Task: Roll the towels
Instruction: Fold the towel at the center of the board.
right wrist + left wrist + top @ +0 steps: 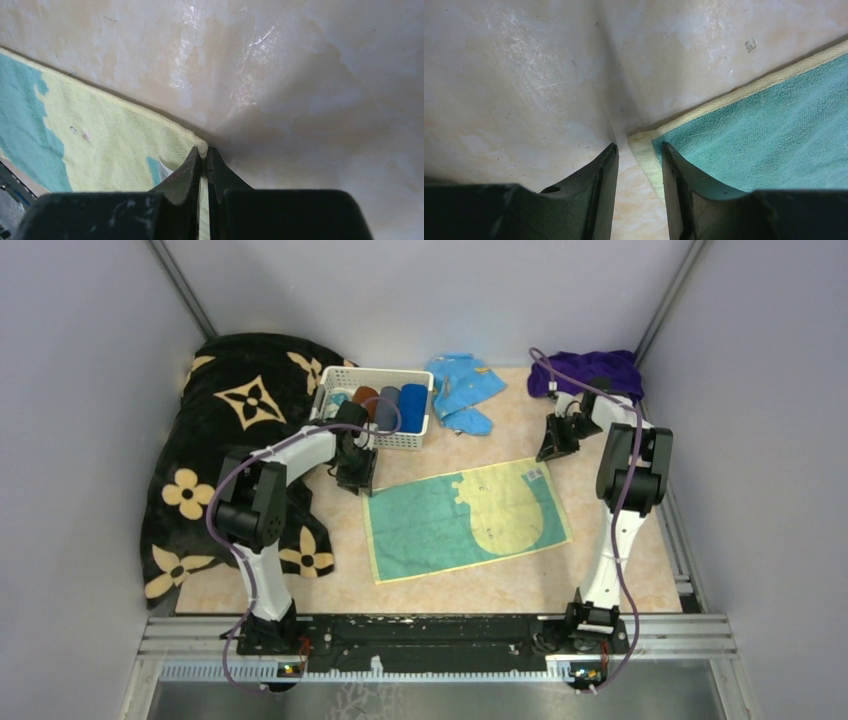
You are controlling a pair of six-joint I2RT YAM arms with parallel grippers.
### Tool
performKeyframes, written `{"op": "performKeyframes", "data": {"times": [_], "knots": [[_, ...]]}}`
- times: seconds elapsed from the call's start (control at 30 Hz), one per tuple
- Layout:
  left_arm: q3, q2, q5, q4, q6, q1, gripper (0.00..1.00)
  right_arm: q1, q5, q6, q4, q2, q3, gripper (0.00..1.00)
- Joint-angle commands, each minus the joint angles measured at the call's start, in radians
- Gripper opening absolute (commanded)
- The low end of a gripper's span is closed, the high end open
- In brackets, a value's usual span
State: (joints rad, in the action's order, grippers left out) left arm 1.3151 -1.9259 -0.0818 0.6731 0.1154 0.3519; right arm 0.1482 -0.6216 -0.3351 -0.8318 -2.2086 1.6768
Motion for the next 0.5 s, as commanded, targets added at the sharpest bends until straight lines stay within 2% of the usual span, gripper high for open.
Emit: {"op": "performKeyframes", "data": {"times": [0.0, 0.27, 0.47], "knots": [[-0.023, -0.094, 0.027, 0.034, 0.008, 0.017, 0.43, 0.000, 0.036, -0.003, 0.008, 0.047, 0.001, 0.02], [-0.028, -0.130, 0.043, 0.062, 0.021, 0.020, 0.29, -0.022, 0.064, -0.011, 0.008, 0.078, 0.003, 0.02], [-0.020, -0.099, 0.001, 0.035, 0.011, 0.036, 0.08, -0.041, 0.075, -0.011, 0.009, 0.104, 0.012, 0.01]]}}
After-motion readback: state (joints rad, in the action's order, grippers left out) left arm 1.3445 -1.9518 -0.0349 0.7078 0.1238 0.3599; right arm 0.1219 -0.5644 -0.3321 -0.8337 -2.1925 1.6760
